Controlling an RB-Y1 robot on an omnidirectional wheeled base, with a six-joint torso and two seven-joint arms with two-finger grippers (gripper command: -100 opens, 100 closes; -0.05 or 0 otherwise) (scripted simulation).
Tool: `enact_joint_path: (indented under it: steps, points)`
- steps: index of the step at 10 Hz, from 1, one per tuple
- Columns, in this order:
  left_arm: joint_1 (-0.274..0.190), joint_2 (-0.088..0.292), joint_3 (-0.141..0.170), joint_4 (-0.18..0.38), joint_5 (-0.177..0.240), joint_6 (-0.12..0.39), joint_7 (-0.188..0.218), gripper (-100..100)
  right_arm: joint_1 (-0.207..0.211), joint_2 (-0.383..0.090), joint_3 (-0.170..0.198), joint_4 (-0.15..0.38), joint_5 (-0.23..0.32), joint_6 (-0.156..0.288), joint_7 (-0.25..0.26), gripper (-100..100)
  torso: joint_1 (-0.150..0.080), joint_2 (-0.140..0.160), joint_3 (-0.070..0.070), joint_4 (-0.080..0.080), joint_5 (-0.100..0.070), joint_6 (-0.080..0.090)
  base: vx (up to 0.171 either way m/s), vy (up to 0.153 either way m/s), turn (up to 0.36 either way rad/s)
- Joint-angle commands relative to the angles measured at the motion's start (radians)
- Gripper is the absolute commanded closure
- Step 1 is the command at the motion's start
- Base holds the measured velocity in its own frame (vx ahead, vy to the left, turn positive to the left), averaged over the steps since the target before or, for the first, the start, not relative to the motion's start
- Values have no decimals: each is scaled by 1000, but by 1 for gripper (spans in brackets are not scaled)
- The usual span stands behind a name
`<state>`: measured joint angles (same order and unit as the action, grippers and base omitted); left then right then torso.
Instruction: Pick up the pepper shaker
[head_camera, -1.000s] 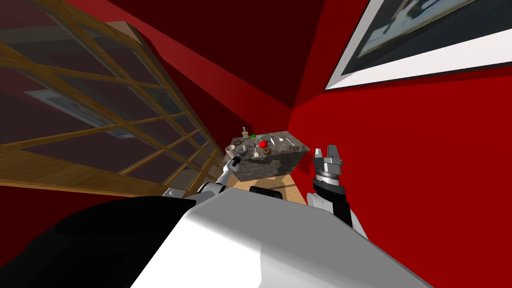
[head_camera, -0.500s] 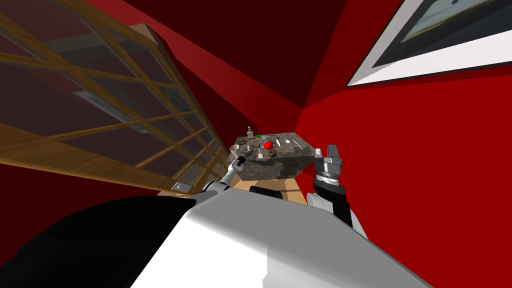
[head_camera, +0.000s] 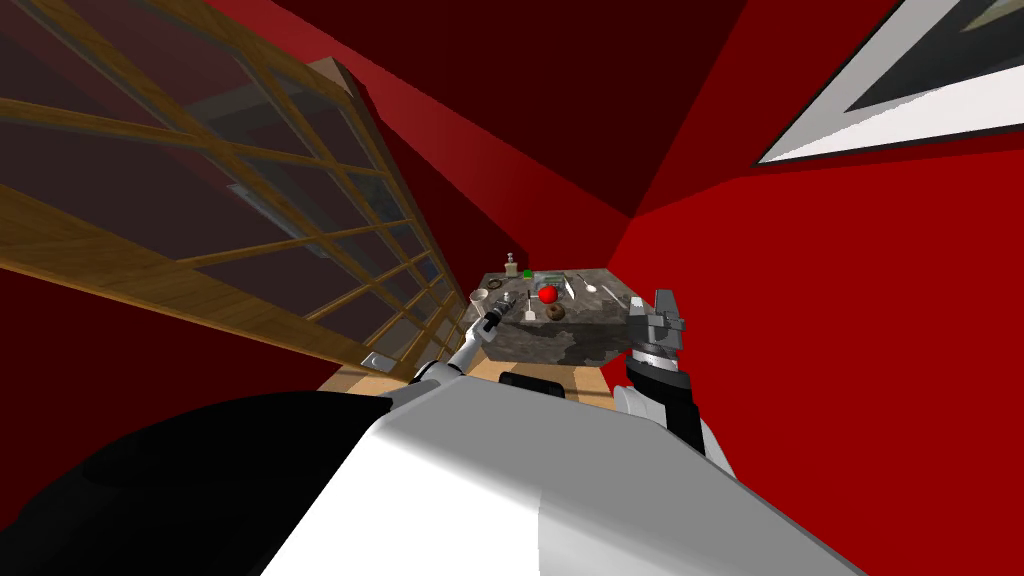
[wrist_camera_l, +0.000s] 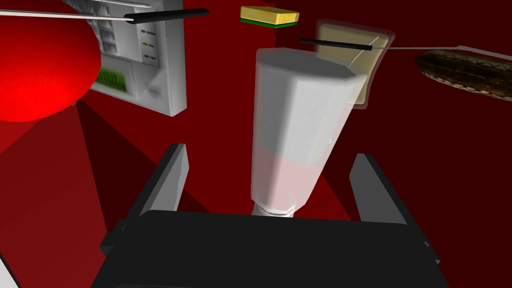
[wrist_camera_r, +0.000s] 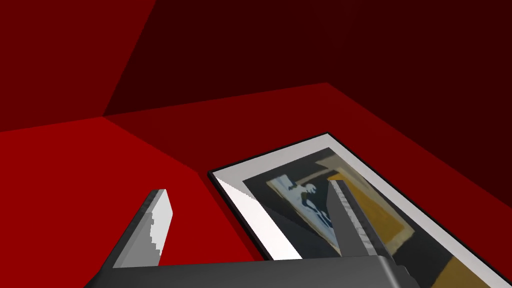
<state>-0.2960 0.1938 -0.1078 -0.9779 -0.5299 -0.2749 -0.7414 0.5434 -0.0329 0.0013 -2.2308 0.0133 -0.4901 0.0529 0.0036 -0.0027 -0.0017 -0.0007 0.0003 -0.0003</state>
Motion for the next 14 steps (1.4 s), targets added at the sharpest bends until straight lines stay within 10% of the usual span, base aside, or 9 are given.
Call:
enact_joint_path:
  steps: [1, 2, 6, 7, 8, 14]
  points:
    - [0, 0, 0, 0, 0, 0, 0, -100, 0, 0, 0, 0, 0, 0, 0, 0, 0, 0, 0, 0, 0, 0, 24, 7, 60]
    - [-2, -2, -2, 2, 0, 0, -3, 100, 0, 0, 0, 0, 0, 0, 0, 0, -1, 1, 1, 0, 0, 1, 4, 1, -12]
    - [-2, -2, -2, 1, -1, 0, -3, 100, 0, 0, 0, 0, 0, 0, 0, 0, -1, 3, 1, 0, 0, 1, 0, 0, 0]
    - [-2, -2, -2, 1, 0, 0, -3, 0, 0, 0, 0, 0, 0, 0, 0, 0, -1, 3, 1, 0, 0, 1, 0, 0, 0]
    - [9, 15, 16, 0, 2, -5, 5, 100, 0, 0, 0, 0, 0, 0, 0, 0, -1, 3, 1, 0, 0, 1, -28, -15, -218]
    - [45, 103, 151, 55, 13, -58, 34, 100, 0, 0, 0, 0, 0, 0, 0, 0, -1, 1, -2, -4, 2, 2, -71, -35, -253]
